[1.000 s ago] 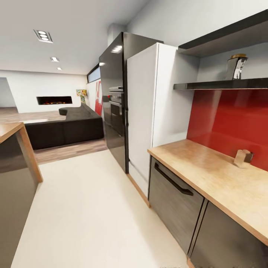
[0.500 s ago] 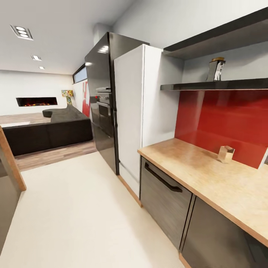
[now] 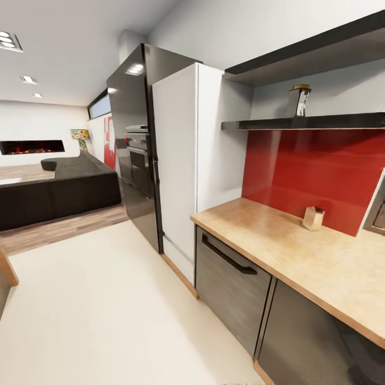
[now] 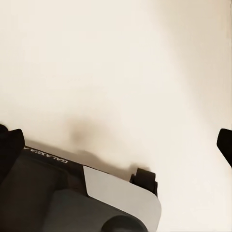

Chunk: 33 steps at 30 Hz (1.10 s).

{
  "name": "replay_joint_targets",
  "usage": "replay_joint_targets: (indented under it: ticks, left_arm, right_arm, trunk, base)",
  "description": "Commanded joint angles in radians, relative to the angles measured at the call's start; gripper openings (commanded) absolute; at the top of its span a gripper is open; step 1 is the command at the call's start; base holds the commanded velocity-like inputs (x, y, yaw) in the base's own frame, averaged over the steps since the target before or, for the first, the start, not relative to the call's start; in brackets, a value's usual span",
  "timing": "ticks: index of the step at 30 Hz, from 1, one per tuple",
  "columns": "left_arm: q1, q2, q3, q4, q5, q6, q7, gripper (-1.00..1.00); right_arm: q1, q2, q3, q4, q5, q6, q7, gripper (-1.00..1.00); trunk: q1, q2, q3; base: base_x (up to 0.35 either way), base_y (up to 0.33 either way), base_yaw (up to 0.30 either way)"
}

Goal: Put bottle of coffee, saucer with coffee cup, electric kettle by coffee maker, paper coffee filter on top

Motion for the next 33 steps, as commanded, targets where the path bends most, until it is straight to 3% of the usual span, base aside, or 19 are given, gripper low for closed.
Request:
replay_joint_targets:
  ticks: [1,33]
  left_arm:
    - [0.0,0.0,0.003,-0.001,0.009,0.0,-0.007,1.0]
    - [0.0,0.0,0.003,-0.001,0.009,0.0,-0.007,1.0]
  right_arm:
    - [-0.001,0.001,0.008,0.003,-0.008,-0.003,0.007,1.0]
    - [-0.001,0.001,0.008,0.002,-0.008,-0.003,0.007,1.0]
  trunk:
    - [0.0,-0.001,-0.001]
    - [0.0,-0.001,-0.001]
  base:
    - [0.002,0.006,-0.249]
    - [0.0,0.0,-0.253]
